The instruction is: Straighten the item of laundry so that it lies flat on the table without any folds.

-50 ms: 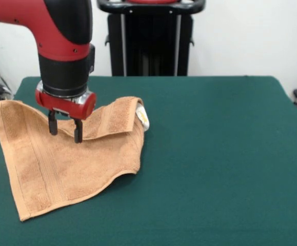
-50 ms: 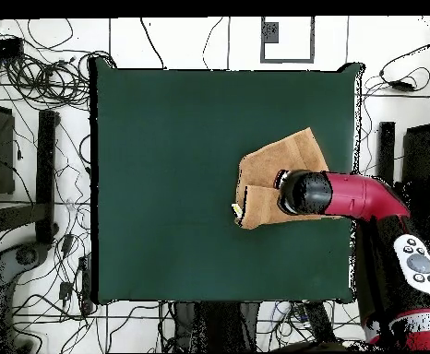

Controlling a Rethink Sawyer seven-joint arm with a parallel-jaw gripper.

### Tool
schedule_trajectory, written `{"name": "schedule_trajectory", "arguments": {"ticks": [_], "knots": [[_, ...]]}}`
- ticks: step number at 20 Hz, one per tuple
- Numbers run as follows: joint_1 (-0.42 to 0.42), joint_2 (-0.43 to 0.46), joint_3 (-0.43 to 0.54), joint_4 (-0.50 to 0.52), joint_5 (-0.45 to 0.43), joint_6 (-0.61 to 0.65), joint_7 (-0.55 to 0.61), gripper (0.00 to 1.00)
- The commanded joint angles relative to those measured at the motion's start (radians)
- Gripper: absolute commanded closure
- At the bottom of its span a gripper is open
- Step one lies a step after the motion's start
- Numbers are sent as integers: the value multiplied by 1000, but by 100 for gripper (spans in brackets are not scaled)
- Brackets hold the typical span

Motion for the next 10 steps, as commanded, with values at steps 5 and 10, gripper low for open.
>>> {"name": "schedule_trajectory", "arguments": {"ticks": [5,10], "knots": [[9,21,55,-18,30,-51,25,0],[-29,18,56,-21,28,-48,-1,0]]}}
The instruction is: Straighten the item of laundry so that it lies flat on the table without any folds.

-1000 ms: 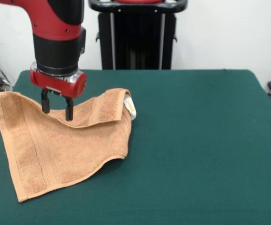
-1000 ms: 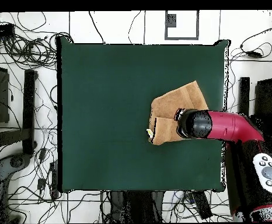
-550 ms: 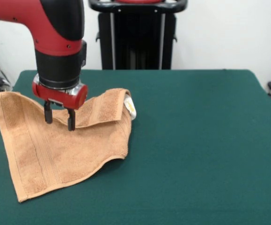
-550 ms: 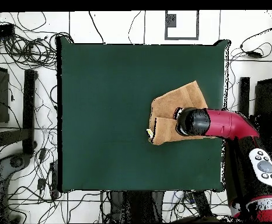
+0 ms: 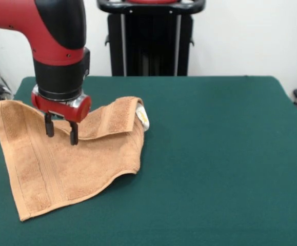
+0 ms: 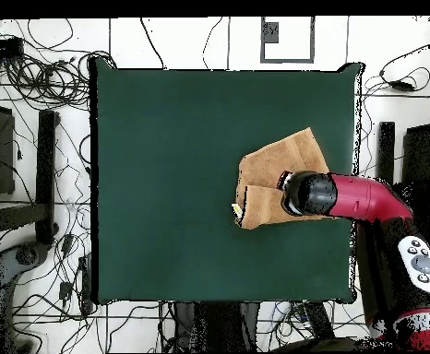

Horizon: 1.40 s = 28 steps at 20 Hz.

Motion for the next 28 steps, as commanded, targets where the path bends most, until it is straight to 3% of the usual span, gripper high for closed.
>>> {"name": "schedule_trajectory", "arguments": {"ticks": [1,16,20,28], "knots": [[-16,-2,57,-11,24,-47,-9,0],[-284,92,91,-57,-38,-53,-174,0],[-353,147,111,-144,-60,-25,-242,0],[-446,286,161,-423,-54,122,-382,0]]}}
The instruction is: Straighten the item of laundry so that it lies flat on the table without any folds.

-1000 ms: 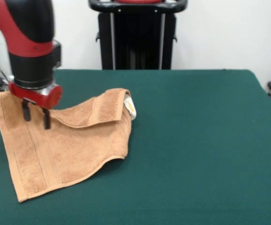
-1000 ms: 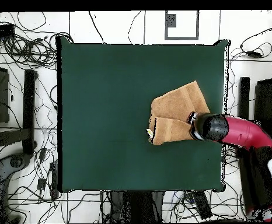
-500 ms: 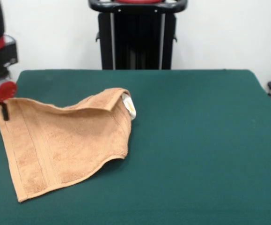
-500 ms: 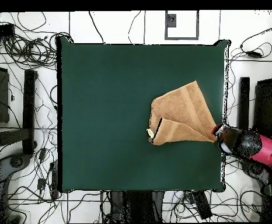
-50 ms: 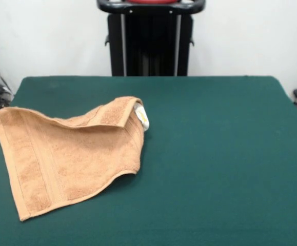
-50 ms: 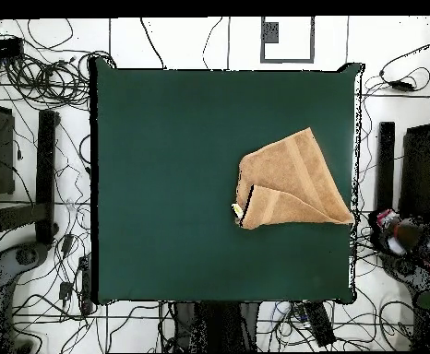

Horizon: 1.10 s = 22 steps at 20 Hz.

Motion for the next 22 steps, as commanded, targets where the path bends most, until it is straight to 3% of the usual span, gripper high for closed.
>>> {"name": "schedule_trajectory", "arguments": {"ticks": [1,6,10,14,16,18,20,22], "knots": [[0,115,163,-218,-41,143,-398,0],[-36,187,187,-410,-39,258,-485,0],[-39,286,230,-648,-32,428,-544,0],[-44,357,326,-875,-91,572,-727,0],[-50,381,401,-969,-153,634,-819,0],[-59,398,542,-1056,-277,698,-899,0],[-91,399,717,-1092,-438,737,-951,0],[-141,399,974,-1111,-682,773,-1015,0]]}}
